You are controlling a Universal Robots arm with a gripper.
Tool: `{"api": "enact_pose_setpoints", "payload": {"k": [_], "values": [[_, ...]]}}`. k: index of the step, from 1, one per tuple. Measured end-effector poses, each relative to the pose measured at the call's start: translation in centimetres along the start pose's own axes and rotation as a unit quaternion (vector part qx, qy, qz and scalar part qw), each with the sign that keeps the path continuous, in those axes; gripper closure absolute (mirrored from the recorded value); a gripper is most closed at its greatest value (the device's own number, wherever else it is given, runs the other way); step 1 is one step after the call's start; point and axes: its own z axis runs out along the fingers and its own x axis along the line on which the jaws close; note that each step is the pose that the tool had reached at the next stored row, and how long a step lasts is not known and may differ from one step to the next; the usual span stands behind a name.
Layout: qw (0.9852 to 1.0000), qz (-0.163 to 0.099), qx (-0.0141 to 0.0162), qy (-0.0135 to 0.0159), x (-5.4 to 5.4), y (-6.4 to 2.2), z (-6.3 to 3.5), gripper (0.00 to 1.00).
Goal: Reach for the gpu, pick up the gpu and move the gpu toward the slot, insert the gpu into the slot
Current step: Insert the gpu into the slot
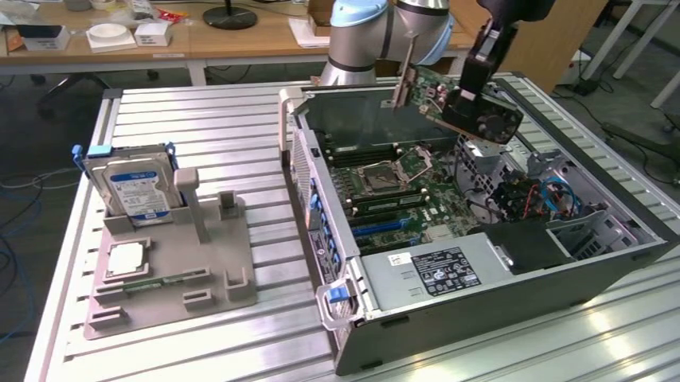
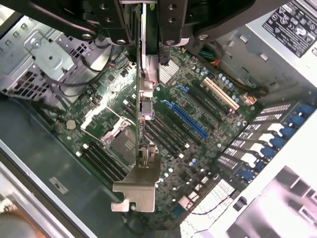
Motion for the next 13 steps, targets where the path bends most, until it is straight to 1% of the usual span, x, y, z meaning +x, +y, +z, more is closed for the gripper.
{"api": "enact_pose_setpoints", "payload": {"k": [3,7,10,13], "values": [[0.9997,-0.024,-0.0003,0.0004,0.00,0.00,0.00,0.74],[0.9986,-0.054,-0.0007,0.0010,0.00,0.00,0.01,0.74],[0.9972,-0.075,-0.0009,0.0014,0.00,0.00,0.01,0.74],[0.9954,-0.096,-0.0012,0.0017,0.00,0.00,0.01,0.74]]}}
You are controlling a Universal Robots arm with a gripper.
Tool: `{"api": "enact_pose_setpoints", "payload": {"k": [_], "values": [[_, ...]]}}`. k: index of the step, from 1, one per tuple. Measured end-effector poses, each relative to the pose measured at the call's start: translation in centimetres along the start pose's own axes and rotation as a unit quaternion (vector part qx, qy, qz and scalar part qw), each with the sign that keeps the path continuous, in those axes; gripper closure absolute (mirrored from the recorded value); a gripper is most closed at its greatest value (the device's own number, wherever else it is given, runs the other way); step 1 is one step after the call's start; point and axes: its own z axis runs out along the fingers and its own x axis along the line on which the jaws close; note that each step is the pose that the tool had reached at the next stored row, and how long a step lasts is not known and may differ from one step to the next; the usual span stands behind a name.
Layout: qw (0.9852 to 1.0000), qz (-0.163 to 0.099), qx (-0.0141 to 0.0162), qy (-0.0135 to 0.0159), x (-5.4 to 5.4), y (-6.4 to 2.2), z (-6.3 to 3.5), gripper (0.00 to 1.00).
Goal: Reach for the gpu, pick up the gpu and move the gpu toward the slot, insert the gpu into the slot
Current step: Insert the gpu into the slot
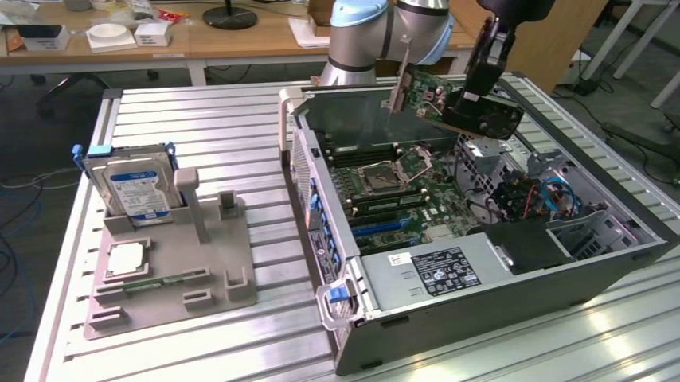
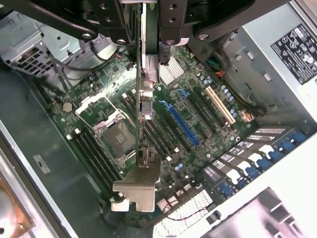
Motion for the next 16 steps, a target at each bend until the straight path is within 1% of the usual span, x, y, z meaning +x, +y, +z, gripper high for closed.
{"api": "enact_pose_setpoints", "payload": {"k": [4,9,12,16], "values": [[0.9996,-0.029,-0.0004,0.0006,0.00,0.00,0.00,0.74],[0.9981,-0.061,-0.0007,0.0012,0.01,0.00,0.00,0.74],[0.9969,-0.079,-0.0010,0.0015,0.02,-0.01,0.01,0.74],[0.9945,-0.105,-0.0013,0.0020,0.03,-0.02,0.01,0.74]]}}
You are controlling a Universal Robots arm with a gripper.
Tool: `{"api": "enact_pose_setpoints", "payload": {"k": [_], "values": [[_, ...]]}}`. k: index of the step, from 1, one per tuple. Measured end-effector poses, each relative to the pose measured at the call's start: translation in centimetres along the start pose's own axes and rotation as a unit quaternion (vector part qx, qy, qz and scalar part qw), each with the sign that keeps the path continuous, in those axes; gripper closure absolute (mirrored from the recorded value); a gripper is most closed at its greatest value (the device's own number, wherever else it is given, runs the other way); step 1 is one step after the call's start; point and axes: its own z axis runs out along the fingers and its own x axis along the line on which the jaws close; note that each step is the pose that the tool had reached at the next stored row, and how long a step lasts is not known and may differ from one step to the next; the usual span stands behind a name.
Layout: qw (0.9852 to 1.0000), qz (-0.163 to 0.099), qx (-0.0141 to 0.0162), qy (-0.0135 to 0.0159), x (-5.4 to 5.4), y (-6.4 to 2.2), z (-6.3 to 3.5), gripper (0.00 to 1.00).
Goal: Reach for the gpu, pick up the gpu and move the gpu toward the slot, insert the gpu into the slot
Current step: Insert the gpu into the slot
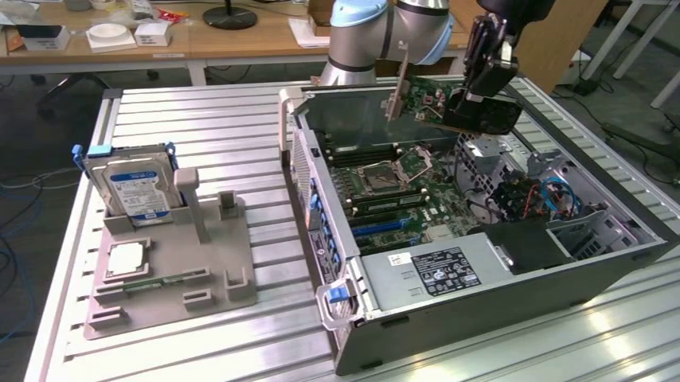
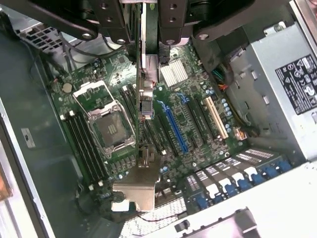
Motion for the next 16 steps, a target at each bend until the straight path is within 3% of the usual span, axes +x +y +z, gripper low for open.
{"api": "enact_pose_setpoints", "payload": {"k": [8,16], "values": [[0.9986,-0.052,-0.0006,0.0010,0.03,-0.01,0.02,0.74],[0.9933,-0.115,-0.0014,0.0021,0.03,-0.01,0.06,0.74]]}}
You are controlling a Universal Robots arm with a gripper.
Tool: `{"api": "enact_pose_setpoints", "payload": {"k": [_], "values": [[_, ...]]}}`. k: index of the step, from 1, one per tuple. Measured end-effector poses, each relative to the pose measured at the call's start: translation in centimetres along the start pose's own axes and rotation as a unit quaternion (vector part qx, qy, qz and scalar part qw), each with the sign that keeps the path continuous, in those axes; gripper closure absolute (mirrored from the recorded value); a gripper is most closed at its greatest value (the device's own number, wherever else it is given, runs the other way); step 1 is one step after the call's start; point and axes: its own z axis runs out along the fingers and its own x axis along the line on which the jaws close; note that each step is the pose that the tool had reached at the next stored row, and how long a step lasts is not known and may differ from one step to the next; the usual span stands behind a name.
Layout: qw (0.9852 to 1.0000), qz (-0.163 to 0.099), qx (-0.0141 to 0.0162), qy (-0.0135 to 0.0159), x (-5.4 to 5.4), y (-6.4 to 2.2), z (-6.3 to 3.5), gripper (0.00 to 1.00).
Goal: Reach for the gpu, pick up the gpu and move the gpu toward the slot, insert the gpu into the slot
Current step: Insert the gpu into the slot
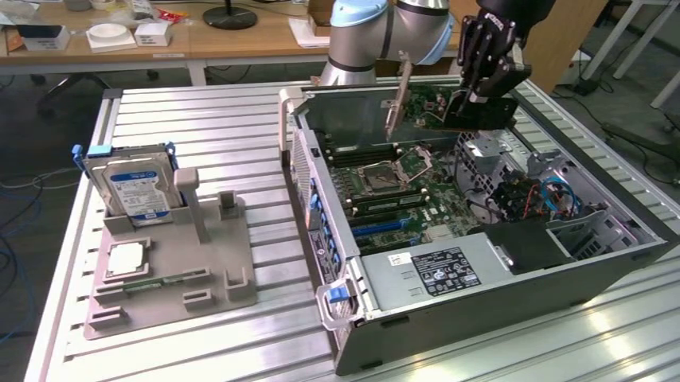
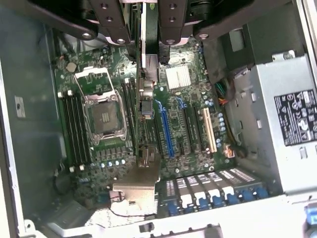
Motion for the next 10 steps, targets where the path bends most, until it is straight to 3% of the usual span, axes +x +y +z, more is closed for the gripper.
{"api": "enact_pose_setpoints", "payload": {"k": [5,10], "values": [[0.9996,-0.027,-0.0003,0.0005,0.00,0.00,0.01,0.74],[0.9982,-0.060,-0.0007,0.0011,0.00,0.00,0.01,0.74]]}}
